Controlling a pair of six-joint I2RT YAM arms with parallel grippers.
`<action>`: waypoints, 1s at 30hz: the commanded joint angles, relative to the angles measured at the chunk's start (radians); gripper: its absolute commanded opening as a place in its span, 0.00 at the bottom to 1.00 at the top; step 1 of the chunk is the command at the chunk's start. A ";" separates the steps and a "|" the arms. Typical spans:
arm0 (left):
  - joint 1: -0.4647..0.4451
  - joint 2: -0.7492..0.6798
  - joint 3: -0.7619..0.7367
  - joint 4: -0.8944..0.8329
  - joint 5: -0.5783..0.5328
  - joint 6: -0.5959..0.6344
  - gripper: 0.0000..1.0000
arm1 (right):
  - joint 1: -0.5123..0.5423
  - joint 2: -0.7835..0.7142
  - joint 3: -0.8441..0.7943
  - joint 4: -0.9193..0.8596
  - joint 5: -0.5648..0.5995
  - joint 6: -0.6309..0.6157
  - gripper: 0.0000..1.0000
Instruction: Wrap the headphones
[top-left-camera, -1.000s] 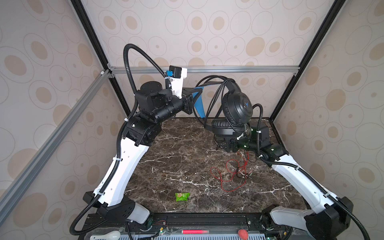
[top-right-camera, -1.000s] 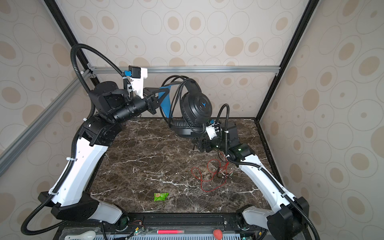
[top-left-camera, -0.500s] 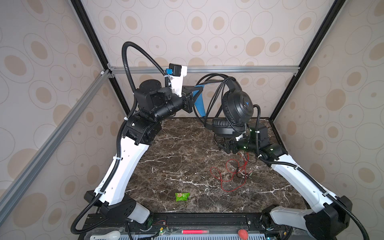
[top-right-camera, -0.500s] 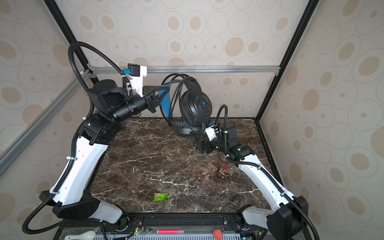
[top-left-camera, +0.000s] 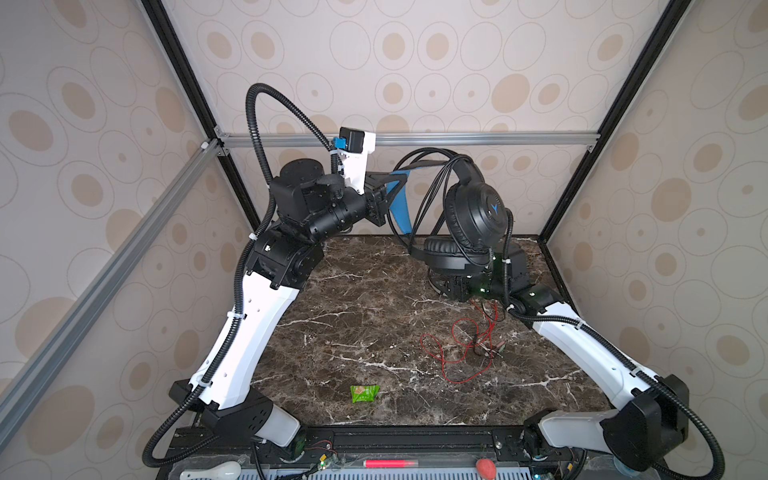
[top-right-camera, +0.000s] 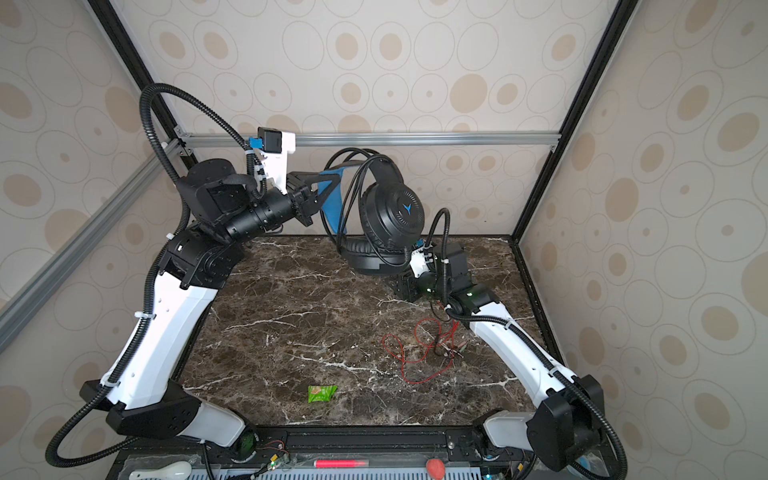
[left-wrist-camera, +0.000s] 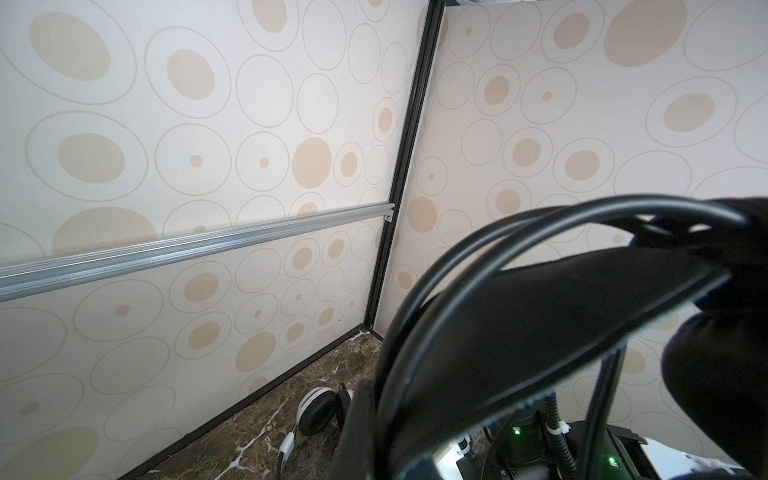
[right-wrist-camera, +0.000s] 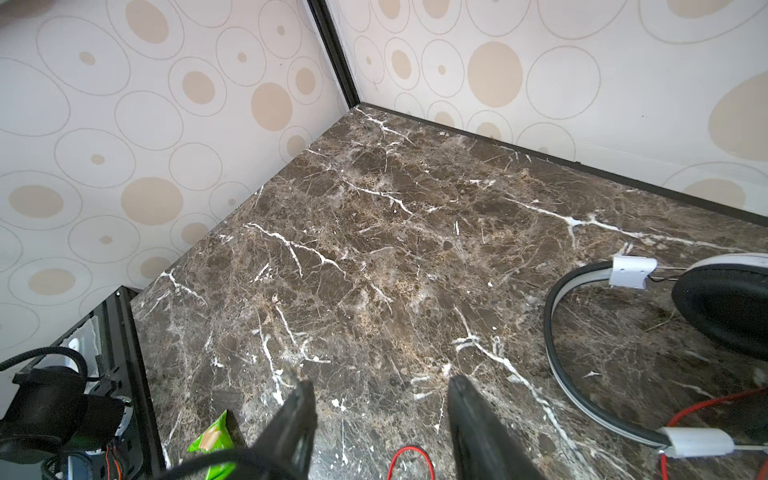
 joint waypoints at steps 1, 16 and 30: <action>0.010 -0.014 0.046 0.099 0.006 -0.058 0.00 | -0.003 -0.007 -0.018 0.024 -0.010 0.004 0.43; 0.011 -0.010 0.030 0.114 -0.065 -0.096 0.00 | -0.004 -0.045 -0.048 0.004 0.003 -0.010 0.11; 0.012 -0.041 -0.043 0.128 -0.081 -0.115 0.00 | -0.003 -0.063 -0.037 0.009 0.011 -0.001 0.19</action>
